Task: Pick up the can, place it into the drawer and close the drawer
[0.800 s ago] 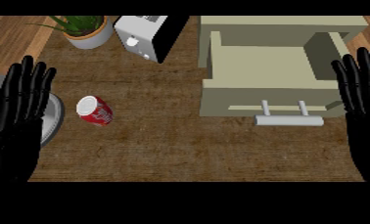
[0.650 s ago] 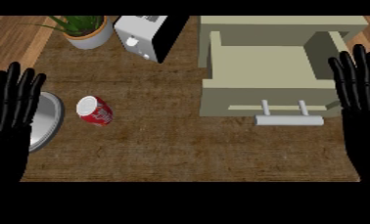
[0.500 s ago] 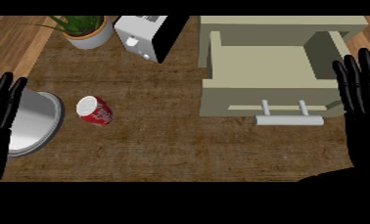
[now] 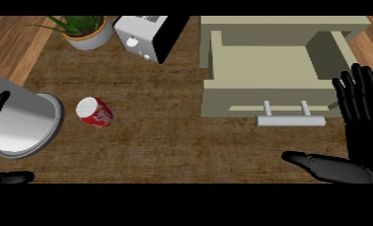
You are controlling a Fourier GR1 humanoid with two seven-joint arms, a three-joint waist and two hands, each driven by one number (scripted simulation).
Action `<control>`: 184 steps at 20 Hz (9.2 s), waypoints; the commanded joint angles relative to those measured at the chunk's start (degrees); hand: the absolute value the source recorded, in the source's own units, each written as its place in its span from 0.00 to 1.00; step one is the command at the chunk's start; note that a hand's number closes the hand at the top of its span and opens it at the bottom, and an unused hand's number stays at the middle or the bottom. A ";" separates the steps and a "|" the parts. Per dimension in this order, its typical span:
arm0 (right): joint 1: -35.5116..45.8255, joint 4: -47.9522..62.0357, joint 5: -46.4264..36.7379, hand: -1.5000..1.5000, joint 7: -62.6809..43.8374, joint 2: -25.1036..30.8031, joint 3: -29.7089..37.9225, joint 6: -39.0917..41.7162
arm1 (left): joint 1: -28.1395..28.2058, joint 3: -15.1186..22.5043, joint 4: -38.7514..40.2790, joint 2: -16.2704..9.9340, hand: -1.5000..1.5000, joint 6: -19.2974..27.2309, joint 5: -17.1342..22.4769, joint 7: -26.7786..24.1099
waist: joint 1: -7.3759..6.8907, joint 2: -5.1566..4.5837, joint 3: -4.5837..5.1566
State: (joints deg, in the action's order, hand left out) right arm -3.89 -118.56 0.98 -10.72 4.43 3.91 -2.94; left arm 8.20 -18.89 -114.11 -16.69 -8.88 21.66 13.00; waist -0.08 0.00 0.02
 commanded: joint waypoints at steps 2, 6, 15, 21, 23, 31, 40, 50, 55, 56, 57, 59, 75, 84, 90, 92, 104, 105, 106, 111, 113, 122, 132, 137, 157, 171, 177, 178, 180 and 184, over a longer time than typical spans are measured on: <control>0.99 -0.48 -0.71 0.00 -2.86 -0.20 0.82 -1.12 | -3.86 -4.07 3.44 -1.64 0.00 -0.73 2.55 3.44 | 0.09 0.02 -0.02; -2.65 0.10 2.40 0.00 1.59 -0.38 2.71 1.89 | -2.46 -2.14 1.99 1.29 0.00 -1.49 -0.51 2.51 | 0.10 0.04 -0.03; -1.77 0.14 3.48 0.00 0.63 1.39 5.64 3.68 | -6.21 3.05 12.28 4.95 0.00 -0.89 -8.79 -3.03 | 0.19 0.01 -0.02; -2.28 -1.20 0.81 0.00 1.46 -0.55 3.62 2.95 | -6.52 5.20 18.11 7.19 0.00 -0.41 -13.22 -7.09 | 0.15 -0.01 -0.01; -4.31 -1.10 2.32 0.00 3.02 0.06 5.28 4.81 | -6.96 4.49 22.44 7.14 0.00 -0.66 -14.63 -11.13 | 0.24 -0.01 -0.01; -7.26 -8.78 7.27 0.00 -2.04 1.99 9.89 7.16 | -8.99 3.31 35.91 7.69 0.00 0.93 -18.51 -21.77 | 0.44 0.00 0.00; -6.36 -8.37 6.27 0.00 -1.81 0.80 9.83 8.25 | -13.20 0.93 52.34 6.26 0.00 1.79 -18.92 -31.43 | 0.35 -0.02 0.00; -3.68 -8.95 8.51 0.00 -5.29 2.38 13.29 8.92 | -21.27 -0.44 73.79 3.63 0.00 1.32 -19.72 -40.91 | 0.53 -0.09 0.02; -3.69 -6.10 5.02 0.00 -2.42 0.07 10.85 9.02 | -28.15 -1.78 85.64 1.53 0.00 2.20 -19.71 -45.72 | 0.57 -0.14 0.03; -3.71 -9.10 5.59 0.00 -5.37 -0.03 11.57 7.68 | -25.52 -1.55 85.91 1.77 0.00 2.08 -19.66 -48.69 | 0.49 -0.09 0.02; -5.75 -11.48 9.34 0.00 -7.14 1.62 14.28 10.08 | -26.16 -0.47 84.62 2.80 0.00 2.84 -19.77 -47.65 | 0.53 -0.04 0.01; -1.21 -6.26 5.55 0.00 -4.43 0.85 12.18 8.03 | -31.30 -1.32 91.59 2.36 0.00 3.61 -20.09 -49.15 | 0.64 -0.17 0.04; -5.86 -10.83 8.04 0.00 -4.65 -0.25 13.58 10.10 | -38.25 0.36 103.02 0.37 1.00 -5.54 -22.18 -56.72 | 1.56 -0.37 0.10; -2.60 -10.62 2.27 0.00 -6.03 -0.89 10.19 7.87 | -43.45 0.45 103.04 2.90 1.00 -6.62 -21.58 -56.33 | 1.21 -0.37 0.09; -0.66 -10.19 6.15 0.00 -7.15 1.88 13.87 9.08 | -45.23 0.20 101.09 12.08 1.00 5.37 -20.54 -56.38 | 0.96 -0.23 0.04; -1.64 -7.94 4.71 0.00 -3.28 0.33 13.86 8.92 | -45.22 -0.86 100.86 11.55 1.00 4.67 -19.02 -55.79 | 0.89 -0.23 0.02; -3.31 -12.39 4.68 0.00 -6.97 0.81 14.97 8.62 | -52.65 5.69 83.88 16.52 1.00 11.17 -19.21 -38.87 | -0.09 0.37 -0.07; -2.02 -10.22 6.00 0.00 -6.76 2.13 16.83 8.93 | -48.26 9.53 80.01 16.63 1.00 10.66 -18.15 -40.47 | -0.42 0.52 -0.08; -0.43 -7.84 2.28 0.00 -4.41 0.59 13.22 8.39 | -54.58 8.11 81.17 16.64 1.00 11.93 -18.05 -36.06 | -0.30 0.30 -0.07; -0.80 -11.56 2.46 0.00 -7.09 0.61 14.43 6.86 | -56.84 12.84 70.54 16.67 1.00 14.25 -15.02 -23.39 | -0.30 0.43 -0.06; -0.77 -7.20 4.70 0.00 -4.33 1.65 17.00 8.35 | -57.06 17.76 67.93 16.68 1.00 17.00 -11.54 -21.71 | 0.23 0.37 -0.07; -3.26 -10.78 4.92 0.00 -5.07 1.15 15.88 9.64 | -65.49 24.88 57.25 16.68 1.00 27.27 -11.48 -5.73 | 0.64 0.20 -0.06; 2.38 -8.18 5.43 0.00 -6.92 2.75 15.90 8.53 | -84.32 28.15 71.40 16.69 1.00 34.24 -6.15 -1.39 | 2.37 -0.34 -0.10; 0.13 -12.90 4.55 0.00 -9.21 1.71 14.52 8.05 | -90.77 26.22 79.64 16.69 1.00 32.98 -6.11 -2.19 | 2.72 -0.40 -0.09; 4.89 -10.34 2.57 0.00 -10.05 3.37 11.73 8.09 | -101.15 35.59 94.74 16.69 0.00 43.89 4.50 -6.17 | 5.68 -1.21 -0.21; 12.20 -7.52 -9.65 0.00 -4.81 11.87 7.45 11.52 | -100.48 35.90 96.35 16.69 0.00 45.91 10.36 -11.15 | 5.83 -1.77 -0.15; 14.84 -0.95 -21.88 0.00 0.28 14.38 2.69 10.62 | -99.98 33.59 96.30 16.69 0.00 45.43 13.11 -15.14 | 4.01 -1.90 -0.12; 15.15 0.22 -25.69 0.00 0.02 13.43 -0.47 9.53 | -101.61 34.06 96.16 16.69 0.00 45.33 13.15 -13.48 | 3.36 -1.64 -0.11; 17.15 3.42 -29.50 0.00 1.30 14.59 -2.20 9.15 | -103.25 34.10 96.55 16.69 0.00 46.43 13.21 -13.36 | 3.12 -1.63 -0.13; 23.40 13.28 -35.10 0.00 3.91 15.17 -4.13 7.00 | -103.26 34.25 98.43 16.69 0.00 45.24 12.45 -14.43 | 1.80 -1.79 -0.15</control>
State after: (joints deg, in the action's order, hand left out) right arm 14.29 -113.21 -28.70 -9.11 18.26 1.63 5.24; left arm -94.42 15.40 -16.58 0.00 36.64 34.13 -0.57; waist 2.80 -1.64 -0.11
